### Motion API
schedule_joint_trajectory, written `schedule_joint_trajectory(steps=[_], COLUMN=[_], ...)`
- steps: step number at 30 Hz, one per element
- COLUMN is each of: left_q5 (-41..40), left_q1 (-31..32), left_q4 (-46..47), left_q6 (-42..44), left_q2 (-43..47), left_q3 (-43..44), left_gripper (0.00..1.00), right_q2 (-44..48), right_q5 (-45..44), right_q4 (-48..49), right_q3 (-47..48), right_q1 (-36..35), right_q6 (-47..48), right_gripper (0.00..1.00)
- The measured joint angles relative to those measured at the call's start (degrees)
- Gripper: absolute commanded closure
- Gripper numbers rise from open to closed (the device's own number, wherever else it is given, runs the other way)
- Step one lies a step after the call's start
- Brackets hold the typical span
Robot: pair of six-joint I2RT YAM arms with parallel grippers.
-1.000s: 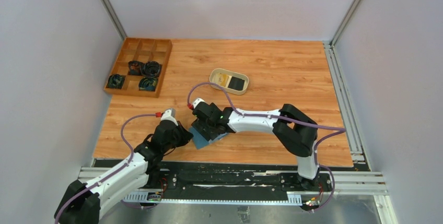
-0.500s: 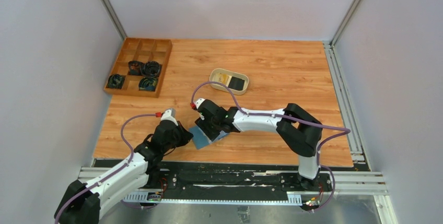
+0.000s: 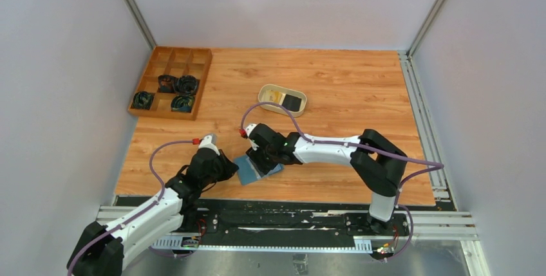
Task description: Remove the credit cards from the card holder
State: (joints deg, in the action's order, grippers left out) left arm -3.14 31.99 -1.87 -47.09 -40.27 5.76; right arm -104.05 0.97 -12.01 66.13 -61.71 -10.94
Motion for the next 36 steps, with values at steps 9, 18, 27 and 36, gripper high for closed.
schedule_joint_trajectory(steps=[9,18,27,36], left_q5=[0.15,0.07,0.07,0.07], left_q1=[0.0,0.0,0.0,0.0], left_q4=[-0.66,-1.31,-1.31,-1.31], left_q6=[0.02,0.04,0.04,0.11], left_q2=[0.66,1.18,1.18,1.11], left_q3=[-0.02,-0.02,-0.04,-0.04], left_gripper=[1.0,1.0,1.0,1.0], right_q2=[2.29,2.32,2.54,5.9], right_q5=[6.45,10.4,7.89,1.73], right_q4=[2.03,3.43,3.37,3.41], right_q3=[-2.97,-3.15,-3.17,-4.07], right_q1=[0.44,0.76,1.05,1.16], right_q6=[-0.39,-1.4,-1.64,-2.12], right_gripper=[0.58,0.49,0.44,0.38])
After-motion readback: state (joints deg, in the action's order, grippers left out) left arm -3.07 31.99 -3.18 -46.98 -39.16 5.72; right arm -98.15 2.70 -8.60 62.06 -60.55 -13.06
